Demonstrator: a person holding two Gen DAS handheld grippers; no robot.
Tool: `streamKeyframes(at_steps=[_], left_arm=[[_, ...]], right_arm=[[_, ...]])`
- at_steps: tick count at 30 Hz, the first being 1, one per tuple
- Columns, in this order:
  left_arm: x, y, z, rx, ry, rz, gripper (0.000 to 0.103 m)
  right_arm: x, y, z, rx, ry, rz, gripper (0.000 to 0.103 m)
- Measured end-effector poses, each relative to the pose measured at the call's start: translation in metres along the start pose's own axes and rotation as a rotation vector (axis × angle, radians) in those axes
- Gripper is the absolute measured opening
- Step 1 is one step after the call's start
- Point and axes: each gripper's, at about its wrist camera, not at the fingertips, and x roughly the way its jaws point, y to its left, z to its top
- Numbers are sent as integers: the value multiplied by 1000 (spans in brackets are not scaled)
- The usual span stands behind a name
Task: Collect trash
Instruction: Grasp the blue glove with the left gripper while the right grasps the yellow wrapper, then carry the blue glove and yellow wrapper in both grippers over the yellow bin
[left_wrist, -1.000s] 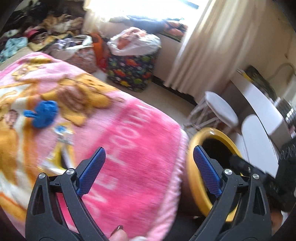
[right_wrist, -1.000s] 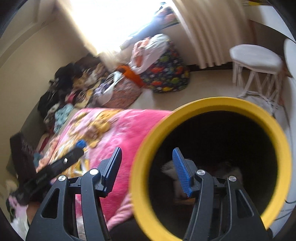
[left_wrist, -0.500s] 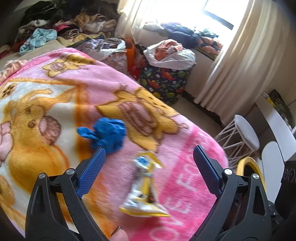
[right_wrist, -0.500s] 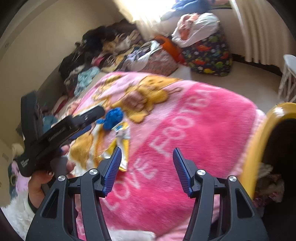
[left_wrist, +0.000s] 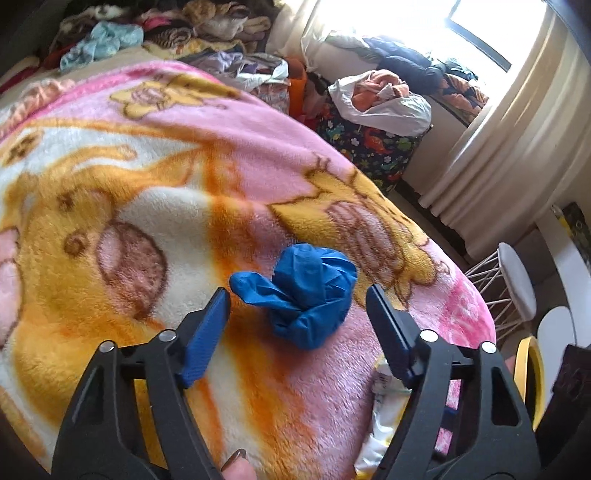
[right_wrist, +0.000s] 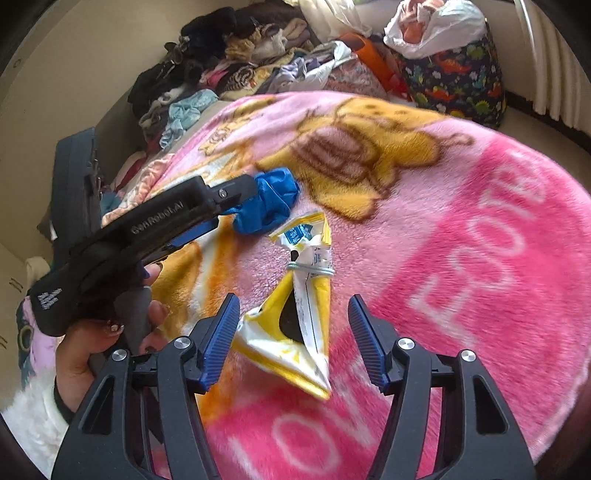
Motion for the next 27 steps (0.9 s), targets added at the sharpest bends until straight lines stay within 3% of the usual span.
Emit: streamKeyframes(at_steps=[2,3,7,9,17,27], left_arm=[[8,1,0,-5,23,-6,56],[13,1,-1,-3,38,-4,47],[18,-1,-4,-14,55,-18,20],[15,-9,-6,-1,58,-41,15],[-9,-69,-26,117,36,-129,13],[-29,-160,-58,273,26,-218,13]], right_arm=[[10,-2,0,4,28,11,55],[12,-3,-2,1,35,14,45],[2,-5,-7,-25,17,9,39],[-9,-10,-9,-16,-9,13,39],[-91,-46,-27,48,-169,-31,39],[-179,-114,-56,192,-301,-123,39]])
